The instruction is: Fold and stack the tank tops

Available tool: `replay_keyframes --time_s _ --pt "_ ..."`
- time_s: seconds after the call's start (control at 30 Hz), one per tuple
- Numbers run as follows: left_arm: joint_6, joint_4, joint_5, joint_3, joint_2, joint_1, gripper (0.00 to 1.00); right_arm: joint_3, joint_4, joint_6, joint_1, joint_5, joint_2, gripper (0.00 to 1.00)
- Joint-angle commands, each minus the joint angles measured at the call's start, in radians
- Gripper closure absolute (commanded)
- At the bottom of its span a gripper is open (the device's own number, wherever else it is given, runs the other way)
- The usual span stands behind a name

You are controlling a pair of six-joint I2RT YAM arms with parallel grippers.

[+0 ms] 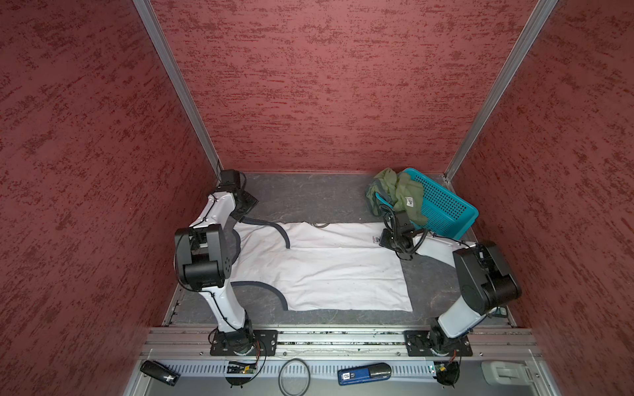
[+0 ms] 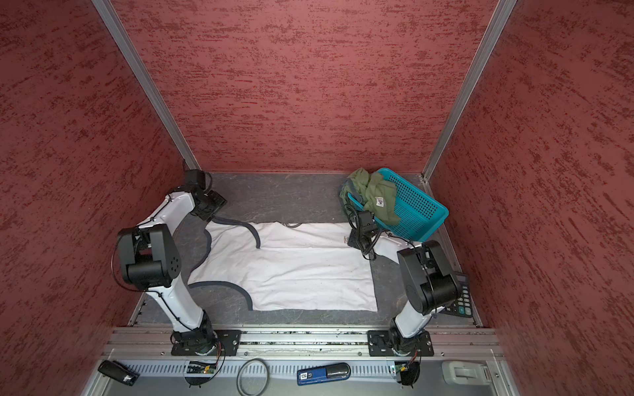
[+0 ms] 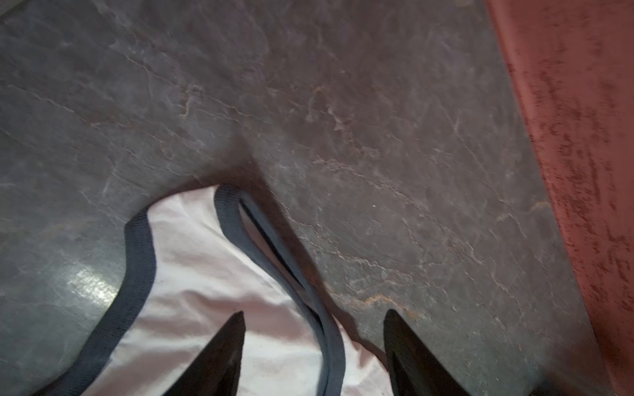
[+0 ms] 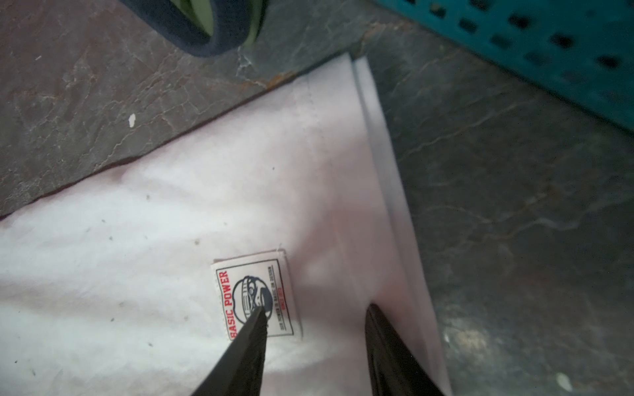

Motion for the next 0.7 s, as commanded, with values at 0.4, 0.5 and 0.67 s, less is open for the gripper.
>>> replay_keyframes --time_s 0.4,0.5,0.67 --pt "-0.06 -0.215 -0.119 0.228 0.272 0.001 0.34 -0.049 0.035 -0.016 -0.003 -0.052 -0.01 0.51" --pt "-0.056 -0.233 -0.136 0.265 0.321 0.0 0.37 -0.05 0.035 -0.018 -0.002 -0.052 -0.008 0.5" --pt "-0.051 -0.258 -0.158 0.307 0.379 0.001 0.43 -0.052 0.032 -0.022 -0.003 -0.045 -0.011 0.5"
